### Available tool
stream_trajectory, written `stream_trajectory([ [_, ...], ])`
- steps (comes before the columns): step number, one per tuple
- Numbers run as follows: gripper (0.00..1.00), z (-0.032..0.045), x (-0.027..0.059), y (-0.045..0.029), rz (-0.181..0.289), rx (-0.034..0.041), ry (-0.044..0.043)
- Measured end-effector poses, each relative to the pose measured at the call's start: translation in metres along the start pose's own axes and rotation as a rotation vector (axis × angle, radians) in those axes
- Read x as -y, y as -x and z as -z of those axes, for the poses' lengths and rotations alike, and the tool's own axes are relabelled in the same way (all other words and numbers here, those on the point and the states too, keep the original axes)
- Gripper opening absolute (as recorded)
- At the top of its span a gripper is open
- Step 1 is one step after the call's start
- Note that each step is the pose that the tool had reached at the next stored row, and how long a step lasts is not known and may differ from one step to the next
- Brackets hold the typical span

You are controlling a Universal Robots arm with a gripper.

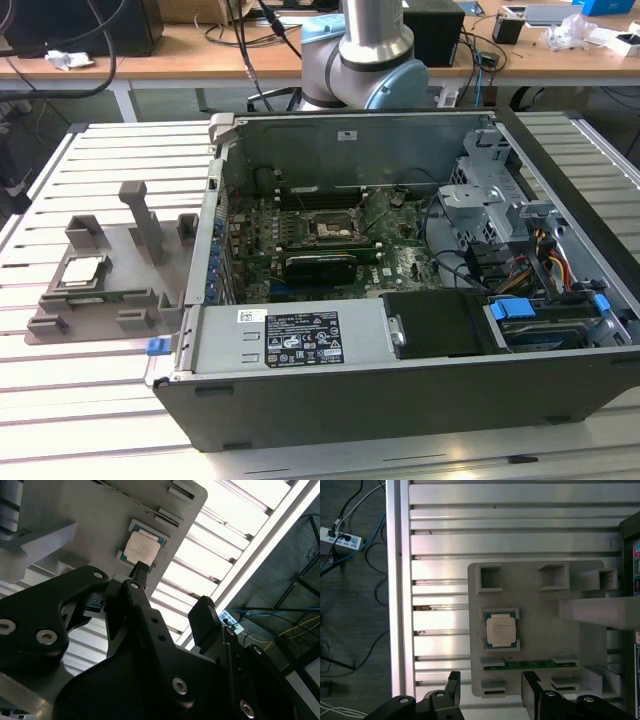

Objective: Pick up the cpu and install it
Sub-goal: 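Pick up the cpu and move it towards the insertion slot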

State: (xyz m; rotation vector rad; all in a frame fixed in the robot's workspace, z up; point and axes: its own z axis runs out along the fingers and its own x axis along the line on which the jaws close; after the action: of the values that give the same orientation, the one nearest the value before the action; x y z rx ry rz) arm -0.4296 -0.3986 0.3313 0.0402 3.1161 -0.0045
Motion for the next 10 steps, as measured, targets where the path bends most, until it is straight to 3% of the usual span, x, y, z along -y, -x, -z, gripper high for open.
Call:
stream_trajectory([
  [10, 0.60, -0.0082, 0.0000, -0.0002, 0.000, -0.0001, 0.0000],
])
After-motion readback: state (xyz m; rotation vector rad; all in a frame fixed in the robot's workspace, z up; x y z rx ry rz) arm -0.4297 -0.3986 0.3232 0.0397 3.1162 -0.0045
